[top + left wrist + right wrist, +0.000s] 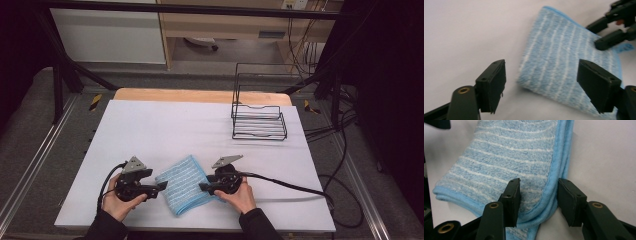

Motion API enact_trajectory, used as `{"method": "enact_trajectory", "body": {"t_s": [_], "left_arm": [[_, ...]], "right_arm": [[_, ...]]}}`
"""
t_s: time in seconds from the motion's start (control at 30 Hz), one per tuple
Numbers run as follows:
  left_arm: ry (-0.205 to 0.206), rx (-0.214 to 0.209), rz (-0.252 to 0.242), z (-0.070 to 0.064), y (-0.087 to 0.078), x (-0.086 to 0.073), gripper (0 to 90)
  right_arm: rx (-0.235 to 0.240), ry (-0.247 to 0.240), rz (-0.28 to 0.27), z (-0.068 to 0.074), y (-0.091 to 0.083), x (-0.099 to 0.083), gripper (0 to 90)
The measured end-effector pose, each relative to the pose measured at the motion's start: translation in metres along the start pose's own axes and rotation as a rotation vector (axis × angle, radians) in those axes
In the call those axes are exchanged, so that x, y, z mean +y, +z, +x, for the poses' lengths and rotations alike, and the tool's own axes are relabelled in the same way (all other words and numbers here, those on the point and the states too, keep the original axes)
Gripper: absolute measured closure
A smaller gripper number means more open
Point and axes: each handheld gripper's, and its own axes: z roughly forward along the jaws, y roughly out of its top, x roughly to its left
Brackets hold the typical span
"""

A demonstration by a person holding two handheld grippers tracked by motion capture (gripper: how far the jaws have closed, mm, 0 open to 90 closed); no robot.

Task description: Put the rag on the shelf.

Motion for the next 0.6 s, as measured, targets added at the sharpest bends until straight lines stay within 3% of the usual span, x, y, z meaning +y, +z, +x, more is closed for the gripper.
{"method": "enact_trajectory", "body": {"t_s": [0.1,0.23,0.43,0.47,0.6], "left_arm": [[-0.028,0.021,-0.010,0.006,0.001,-0.002,18.6],[-0.037,0.031,-0.001,0.011,0.004,-0.003,14.7],[-0.057,0.008,0.013,0.009,0.011,-0.004,17.4],[-0.058,-0.001,0.017,0.007,0.013,-0.003,22.7],[-0.061,-0.035,0.051,-0.002,0.024,-0.002,28.1]], "right_arm": [[-0.004,0.004,0.003,0.001,-0.001,-0.001,61.2],[0.021,0.038,0.011,0.002,-0.002,-0.001,79.1],[-0.024,0.052,-0.013,0.006,-0.008,-0.002,81.7],[-0.046,0.056,-0.017,0.009,-0.012,-0.004,82.0],[-0.066,0.082,-0.013,0.012,-0.019,-0.008,81.9]]}}
